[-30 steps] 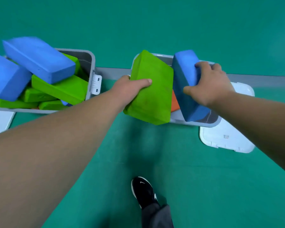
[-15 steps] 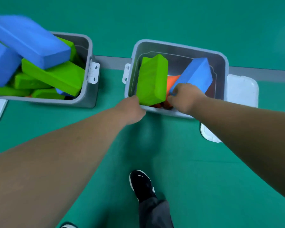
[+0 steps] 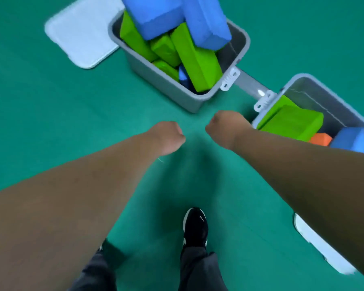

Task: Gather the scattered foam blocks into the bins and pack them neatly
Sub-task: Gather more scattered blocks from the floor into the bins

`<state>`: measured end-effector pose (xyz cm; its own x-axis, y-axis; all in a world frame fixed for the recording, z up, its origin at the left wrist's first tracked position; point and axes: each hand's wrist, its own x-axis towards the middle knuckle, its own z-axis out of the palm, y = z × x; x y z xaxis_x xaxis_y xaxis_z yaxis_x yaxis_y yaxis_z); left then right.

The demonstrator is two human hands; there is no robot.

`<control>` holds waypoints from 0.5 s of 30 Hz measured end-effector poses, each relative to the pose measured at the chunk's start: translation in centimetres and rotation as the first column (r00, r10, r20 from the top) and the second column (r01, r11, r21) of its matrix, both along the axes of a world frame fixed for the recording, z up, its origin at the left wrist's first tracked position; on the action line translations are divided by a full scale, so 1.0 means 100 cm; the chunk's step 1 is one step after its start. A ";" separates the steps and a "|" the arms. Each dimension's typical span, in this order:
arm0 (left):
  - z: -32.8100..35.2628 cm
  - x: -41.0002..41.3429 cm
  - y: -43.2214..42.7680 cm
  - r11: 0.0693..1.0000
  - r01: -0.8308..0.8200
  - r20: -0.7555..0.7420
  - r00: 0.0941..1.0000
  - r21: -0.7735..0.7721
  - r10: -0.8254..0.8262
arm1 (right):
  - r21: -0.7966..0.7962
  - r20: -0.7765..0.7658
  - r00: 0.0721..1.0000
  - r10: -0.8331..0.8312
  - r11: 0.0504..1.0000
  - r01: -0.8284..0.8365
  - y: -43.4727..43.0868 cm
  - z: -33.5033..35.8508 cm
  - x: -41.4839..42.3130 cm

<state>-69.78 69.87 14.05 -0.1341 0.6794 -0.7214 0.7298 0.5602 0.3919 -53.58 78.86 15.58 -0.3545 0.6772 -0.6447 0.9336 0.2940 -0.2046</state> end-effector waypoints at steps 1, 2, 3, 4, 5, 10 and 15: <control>0.002 -0.025 -0.018 0.998 -0.070 0.008 0.998 -0.005 0.070 | -0.001 -0.002 0.998 0.058 0.998 -0.058 -0.009 0.003 -0.030; -0.001 -0.050 -0.038 0.991 -0.135 0.008 0.991 -0.003 0.135 | -0.007 -0.003 0.993 0.116 0.993 -0.116 -0.019 0.003 -0.061; 0.000 -0.073 -0.061 0.981 -0.194 0.006 0.981 0.001 0.194 | -0.005 -0.005 0.984 0.179 0.984 -0.179 -0.032 0.005 -0.093; 0.000 -0.096 -0.084 0.967 -0.255 0.004 0.967 0.004 0.255 | -0.001 -0.001 0.970 0.242 0.970 -0.242 -0.046 0.006 -0.124; 0.002 -0.118 -0.109 0.949 -0.317 -0.002 0.949 0.002 0.317 | 0.013 0.004 0.951 0.308 0.951 -0.308 -0.063 0.008 -0.155; -0.013 -0.217 -0.265 0.766 -0.643 0.023 0.765 -0.006 0.643 | 0.024 -0.003 0.844 0.537 0.844 -0.537 -0.184 0.007 -0.304; -0.024 -0.301 -0.433 0.540 -0.839 0.042 0.539 -0.066 0.841 | -0.039 -0.039 0.703 0.710 0.702 -0.711 -0.332 -0.008 -0.426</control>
